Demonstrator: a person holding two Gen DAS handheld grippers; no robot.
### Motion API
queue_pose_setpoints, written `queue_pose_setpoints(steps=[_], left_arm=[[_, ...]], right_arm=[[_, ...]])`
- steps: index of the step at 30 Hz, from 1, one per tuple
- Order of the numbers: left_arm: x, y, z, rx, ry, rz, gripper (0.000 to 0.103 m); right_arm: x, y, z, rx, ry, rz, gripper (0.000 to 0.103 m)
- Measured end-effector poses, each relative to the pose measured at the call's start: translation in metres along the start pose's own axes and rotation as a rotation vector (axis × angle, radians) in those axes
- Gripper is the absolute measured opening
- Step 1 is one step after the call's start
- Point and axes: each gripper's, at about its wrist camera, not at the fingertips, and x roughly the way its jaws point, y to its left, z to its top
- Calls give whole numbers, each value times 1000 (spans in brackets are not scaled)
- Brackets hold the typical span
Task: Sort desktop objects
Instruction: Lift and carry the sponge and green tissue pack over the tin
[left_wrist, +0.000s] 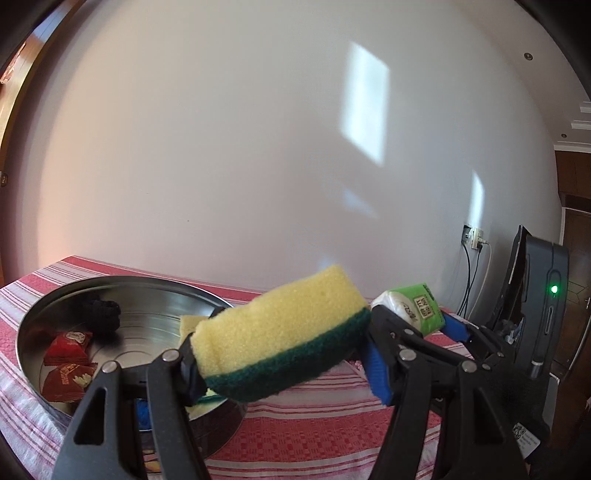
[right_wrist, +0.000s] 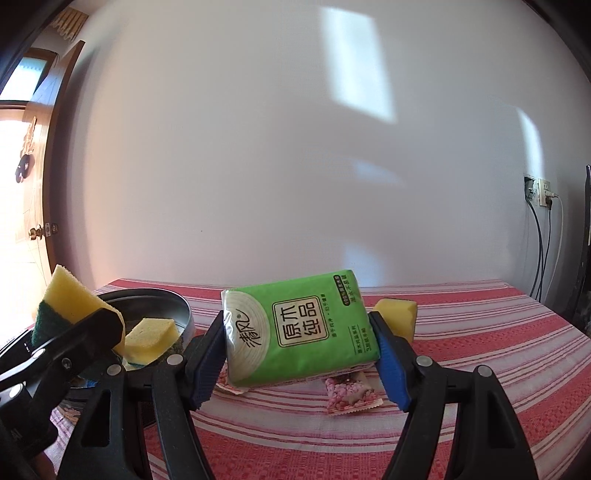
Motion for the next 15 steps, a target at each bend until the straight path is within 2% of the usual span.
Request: queue_pose_setpoints(steps=[6, 15], left_arm=[[-18, 32, 13, -22, -46, 92, 67], [-36, 95, 28, -65, -78, 274, 67]], right_arm=[[6, 27, 0, -33, -6, 57, 74], [19, 91, 11, -87, -22, 176, 74]])
